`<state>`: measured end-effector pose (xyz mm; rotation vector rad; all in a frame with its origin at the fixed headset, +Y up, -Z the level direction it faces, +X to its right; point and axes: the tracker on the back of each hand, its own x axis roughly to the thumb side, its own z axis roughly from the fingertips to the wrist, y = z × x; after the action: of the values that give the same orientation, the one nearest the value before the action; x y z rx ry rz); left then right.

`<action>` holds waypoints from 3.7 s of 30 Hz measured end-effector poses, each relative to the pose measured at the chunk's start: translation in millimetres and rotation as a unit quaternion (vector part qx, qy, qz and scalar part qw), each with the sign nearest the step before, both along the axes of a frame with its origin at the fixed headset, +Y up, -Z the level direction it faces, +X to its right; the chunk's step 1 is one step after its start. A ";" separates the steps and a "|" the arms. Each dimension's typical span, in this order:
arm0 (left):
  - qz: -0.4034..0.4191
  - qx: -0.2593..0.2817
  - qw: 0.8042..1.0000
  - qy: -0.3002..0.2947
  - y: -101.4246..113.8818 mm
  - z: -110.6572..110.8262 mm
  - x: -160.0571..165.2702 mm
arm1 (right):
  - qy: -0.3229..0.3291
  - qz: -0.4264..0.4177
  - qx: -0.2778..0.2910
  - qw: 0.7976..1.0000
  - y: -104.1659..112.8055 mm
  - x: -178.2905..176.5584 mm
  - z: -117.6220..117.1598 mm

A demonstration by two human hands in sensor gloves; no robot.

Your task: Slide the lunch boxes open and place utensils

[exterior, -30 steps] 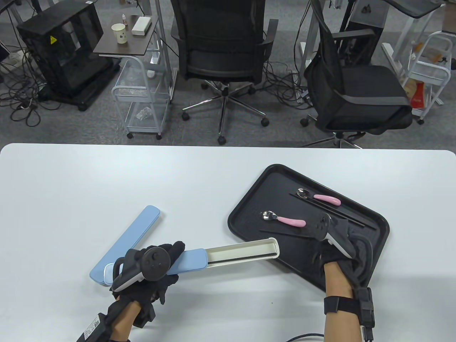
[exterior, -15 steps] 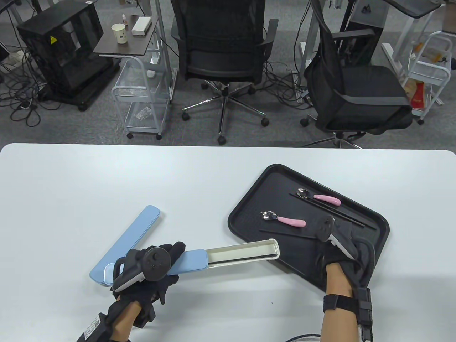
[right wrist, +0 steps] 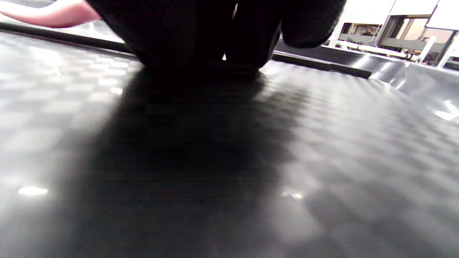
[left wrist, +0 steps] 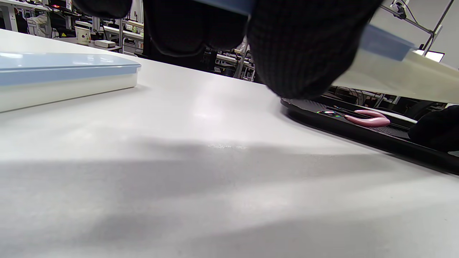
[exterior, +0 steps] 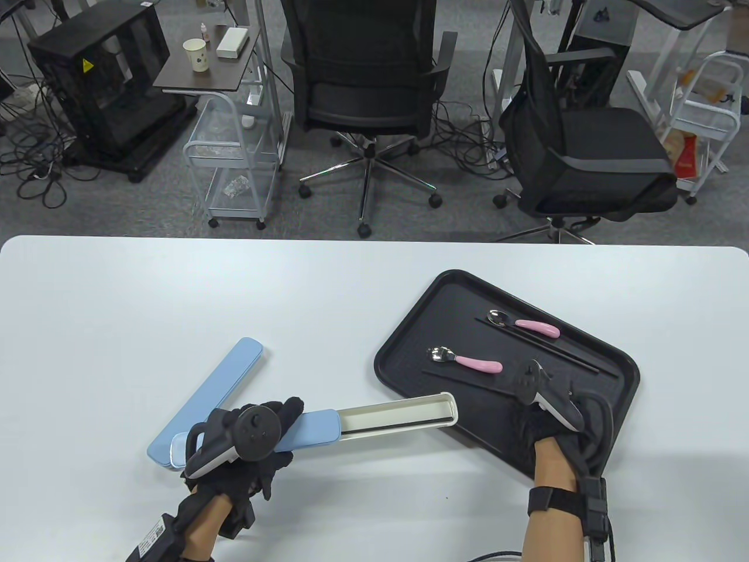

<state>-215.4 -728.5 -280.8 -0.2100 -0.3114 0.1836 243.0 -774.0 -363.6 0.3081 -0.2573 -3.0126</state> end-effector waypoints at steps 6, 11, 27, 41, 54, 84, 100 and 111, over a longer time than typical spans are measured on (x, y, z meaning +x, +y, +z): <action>0.001 -0.001 1.000 0.001 -0.2 -0.6 -0.2 | 0.023 0.019 0.008 1.000 -0.4 -3.1 -0.3; 0.002 0.000 1.000 0.001 0.5 -0.5 -0.3 | 0.042 0.026 -0.012 0.999 -1.1 -3.6 -1.0; 0.004 -0.002 1.000 0.004 0.6 -1.3 -1.6 | 0.056 0.030 -0.013 0.998 0.9 -1.9 7.8; -0.002 -0.002 1.000 -0.002 -0.5 -0.4 0.3 | 0.050 -0.110 0.128 0.984 59.5 2.1 46.0; -0.004 -0.014 1.000 0.009 -5.4 -4.2 -3.4 | 0.103 -0.303 0.244 0.915 83.1 -6.0 73.1; -0.013 -0.007 1.000 -0.011 -5.0 0.1 5.1 | 0.273 -0.246 0.155 0.917 75.8 -103.8 90.0; -0.014 0.008 0.999 -0.031 -0.8 6.5 12.9 | 0.309 -0.184 0.135 0.924 66.9 -132.0 95.6; -0.013 0.009 0.999 -0.033 -1.0 6.5 12.9 | 0.310 -0.174 0.138 0.924 66.7 -133.1 96.4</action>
<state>-202.5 -729.4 -274.4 -0.2020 -0.3761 0.1474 109.9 -707.4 -267.2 -0.7493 0.1930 -3.2770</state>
